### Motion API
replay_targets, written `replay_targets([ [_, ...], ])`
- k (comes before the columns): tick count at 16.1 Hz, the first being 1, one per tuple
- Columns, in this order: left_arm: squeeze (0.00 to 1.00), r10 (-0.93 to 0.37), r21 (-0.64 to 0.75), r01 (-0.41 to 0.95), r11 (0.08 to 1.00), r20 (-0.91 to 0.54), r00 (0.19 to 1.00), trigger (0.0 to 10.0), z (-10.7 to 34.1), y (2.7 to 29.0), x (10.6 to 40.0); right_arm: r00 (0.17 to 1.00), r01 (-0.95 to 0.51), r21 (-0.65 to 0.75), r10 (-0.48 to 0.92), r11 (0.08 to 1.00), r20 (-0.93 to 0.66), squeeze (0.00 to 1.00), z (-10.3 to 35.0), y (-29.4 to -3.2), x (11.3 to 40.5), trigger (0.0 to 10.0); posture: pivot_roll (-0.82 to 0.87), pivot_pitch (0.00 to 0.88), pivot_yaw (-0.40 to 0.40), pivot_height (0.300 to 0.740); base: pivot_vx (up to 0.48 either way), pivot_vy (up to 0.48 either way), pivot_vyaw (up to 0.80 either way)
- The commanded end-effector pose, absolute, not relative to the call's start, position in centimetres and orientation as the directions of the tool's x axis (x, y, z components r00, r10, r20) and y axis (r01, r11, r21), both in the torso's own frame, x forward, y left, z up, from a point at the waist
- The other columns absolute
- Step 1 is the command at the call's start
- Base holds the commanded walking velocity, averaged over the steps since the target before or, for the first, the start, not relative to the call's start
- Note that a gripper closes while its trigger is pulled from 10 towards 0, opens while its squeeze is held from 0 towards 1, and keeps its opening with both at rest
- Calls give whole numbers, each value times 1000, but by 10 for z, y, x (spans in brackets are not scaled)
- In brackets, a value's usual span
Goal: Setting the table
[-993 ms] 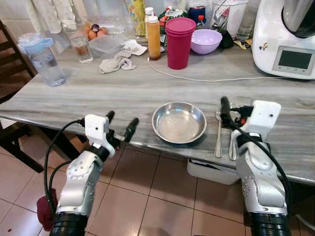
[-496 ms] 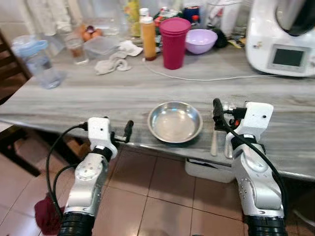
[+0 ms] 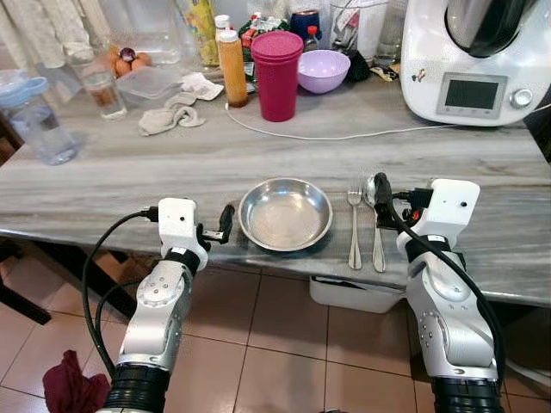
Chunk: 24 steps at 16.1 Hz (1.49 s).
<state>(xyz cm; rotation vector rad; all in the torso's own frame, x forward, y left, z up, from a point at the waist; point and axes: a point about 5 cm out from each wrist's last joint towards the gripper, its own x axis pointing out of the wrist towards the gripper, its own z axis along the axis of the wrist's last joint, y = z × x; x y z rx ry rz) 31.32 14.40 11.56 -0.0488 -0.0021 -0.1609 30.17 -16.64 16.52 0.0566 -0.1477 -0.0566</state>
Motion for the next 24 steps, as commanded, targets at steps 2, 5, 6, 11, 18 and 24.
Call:
replay_targets([
  [2, 0, -155, -39, 156, 987, 23, 988, 10000, 124, 144, 317, 985, 60, 60, -69, 996, 159, 0, 170, -168, 302, 10000, -228, 78, 71, 740, -122, 0, -725],
  [5, 0, -153, -39, 153, 987, 20, 988, 10000, 126, 142, 319, 983, 78, 58, -86, 995, 163, 0, 171, -172, 302, 10000, -232, 77, 71, 740, -278, 0, -706],
  [6, 0, -151, -38, 152, 988, 20, 988, 10000, 127, 142, 319, 982, 80, 57, -89, 995, 166, 0, 171, -173, 302, 10000, -232, 77, 71, 740, -311, 0, 0],
  [11, 0, -144, -31, 144, 989, 16, 990, 10000, 128, 142, 319, 981, 80, 52, -88, 995, 174, 0, 171, -172, 301, 10000, -229, 74, 68, 740, -348, 0, 0],
  [18, 0, -141, -13, 140, 990, -15, 990, 10000, 119, 143, 307, 978, 144, -8, -141, 990, 151, 0, 162, -181, 295, 10000, -219, 72, 79, 740, -365, 0, 0],
  [24, 0, -122, 12, 123, 992, -52, 991, 10000, 103, 150, 290, 974, 207, -80, -198, 975, 107, 0, 138, -198, 269, 10000, -209, 82, 79, 740, -354, 0, 0],
])
